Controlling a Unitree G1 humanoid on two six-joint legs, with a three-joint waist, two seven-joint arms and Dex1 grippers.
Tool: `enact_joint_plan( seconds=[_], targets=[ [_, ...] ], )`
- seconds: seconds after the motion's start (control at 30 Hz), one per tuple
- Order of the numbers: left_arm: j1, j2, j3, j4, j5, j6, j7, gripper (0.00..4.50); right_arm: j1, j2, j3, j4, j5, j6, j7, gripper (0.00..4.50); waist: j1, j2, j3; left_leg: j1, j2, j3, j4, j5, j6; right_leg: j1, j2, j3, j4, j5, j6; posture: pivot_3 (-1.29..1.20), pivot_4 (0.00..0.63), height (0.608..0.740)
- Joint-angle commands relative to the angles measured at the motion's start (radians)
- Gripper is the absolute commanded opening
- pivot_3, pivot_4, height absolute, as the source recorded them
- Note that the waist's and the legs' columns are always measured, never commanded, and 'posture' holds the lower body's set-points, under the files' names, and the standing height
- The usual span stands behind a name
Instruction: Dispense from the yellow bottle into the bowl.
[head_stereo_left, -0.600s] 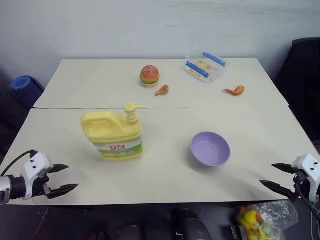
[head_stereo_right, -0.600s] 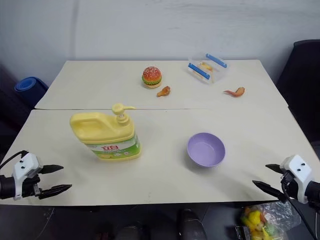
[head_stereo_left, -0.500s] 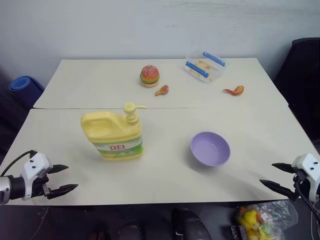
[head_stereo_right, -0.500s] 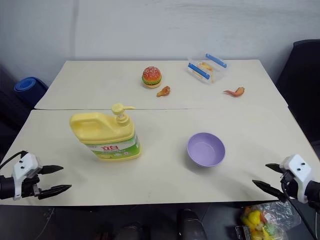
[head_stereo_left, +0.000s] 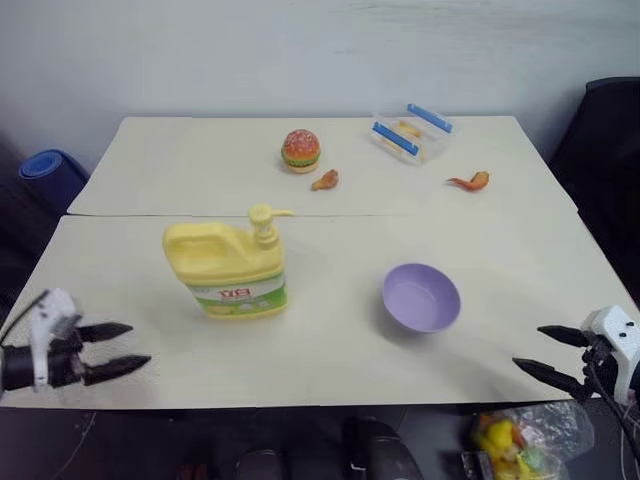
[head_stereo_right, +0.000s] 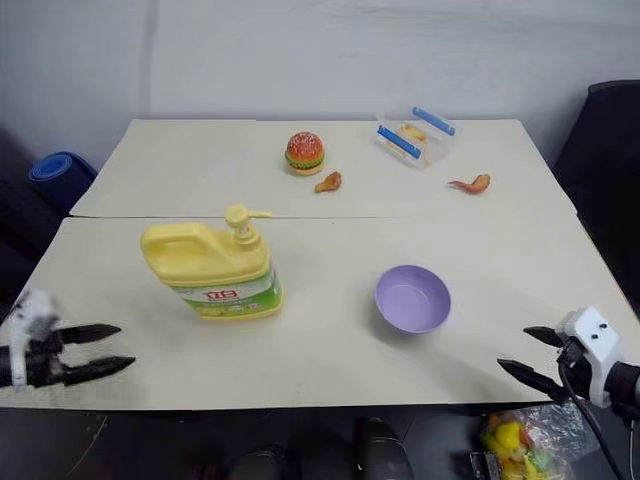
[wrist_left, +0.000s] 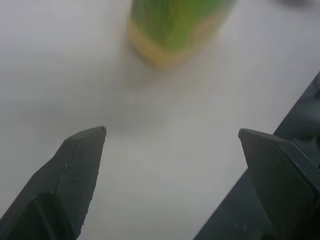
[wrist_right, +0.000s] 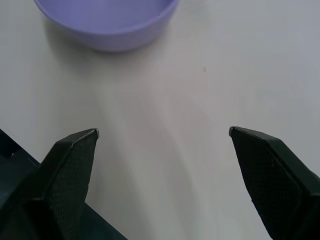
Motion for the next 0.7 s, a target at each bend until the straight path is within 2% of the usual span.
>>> enact_joint_plan(
  seconds=[0.03, 0.17, 0.3, 0.4, 0.47, 0.57, 0.7],
  targets=[
    [-0.047, 0.094, 0.129, -0.13, -0.161, 0.154, -0.093, 4.5, 0.013, 0.006, -0.061, -0.183, 0.094, 0.094, -0.027, 4.35, 0.0, 0.0, 0.0, 0.0, 0.0, 0.0, 0.0, 0.001, -0.001, 0.0, 0.0, 0.0, 0.0, 0.0, 0.0, 0.0, 0.15, 0.74],
    [-0.201, 0.194, 0.157, -0.231, -0.335, 0.289, -0.14, 4.5, 0.01, 0.008, -0.025, -0.377, 0.129, 0.157, -0.079, 4.35, 0.0, 0.002, 0.002, 0.0, -0.001, 0.001, 0.0, 0.001, -0.003, 0.0, 0.0, 0.001, -0.001, 0.0, 0.0, 0.0, 0.15, 0.74],
    [-0.355, 0.233, 0.04, -0.409, -0.445, 0.302, -0.147, 4.5, -0.059, 0.009, 0.098, -0.447, 0.068, 0.205, -0.181, 4.35, -0.001, 0.001, 0.003, -0.001, -0.001, 0.001, 0.001, 0.002, -0.005, 0.0, 0.002, 0.001, -0.001, 0.0, 0.0, 0.0, 0.15, 0.74],
    [-0.406, 0.223, -0.084, -0.516, -0.414, 0.229, -0.181, 4.5, -0.116, 0.014, 0.201, -0.473, 0.03, 0.238, -0.241, 4.35, -0.002, 0.002, 0.004, 0.0, -0.002, 0.004, 0.002, 0.002, -0.005, 0.0, 0.005, 0.007, -0.001, 0.0, 0.001, 0.0, 0.15, 0.74],
    [-0.546, 0.173, -0.245, -0.542, -0.391, 0.187, -0.189, 4.5, -0.184, 0.03, 0.297, -0.488, 0.008, 0.267, -0.284, 4.35, -0.001, 0.003, 0.004, -0.001, -0.003, 0.005, 0.006, 0.002, -0.007, 0.0, 0.012, 0.008, -0.001, 0.0, 0.001, 0.0, 0.15, 0.74],
    [-0.701, 0.121, -0.398, -0.512, -0.34, 0.161, -0.241, 4.5, -0.239, 0.035, 0.411, -0.483, -0.065, 0.269, -0.318, 4.35, 0.001, 0.002, 0.005, -0.003, -0.001, 0.004, 0.013, 0.002, -0.009, 0.0, 0.02, 0.01, 0.002, 0.001, 0.0, 0.0, 0.15, 0.74],
    [-0.776, 0.083, -0.516, -0.465, -0.228, 0.082, -0.308, 4.5, -0.28, 0.059, 0.536, -0.433, -0.169, 0.238, -0.359, 4.35, 0.002, 0.002, 0.005, -0.001, -0.001, 0.005, 0.013, 0.002, -0.009, 0.0, 0.022, 0.013, 0.003, 0.0, 0.0, 0.0, 0.15, 0.74]
  ],
)
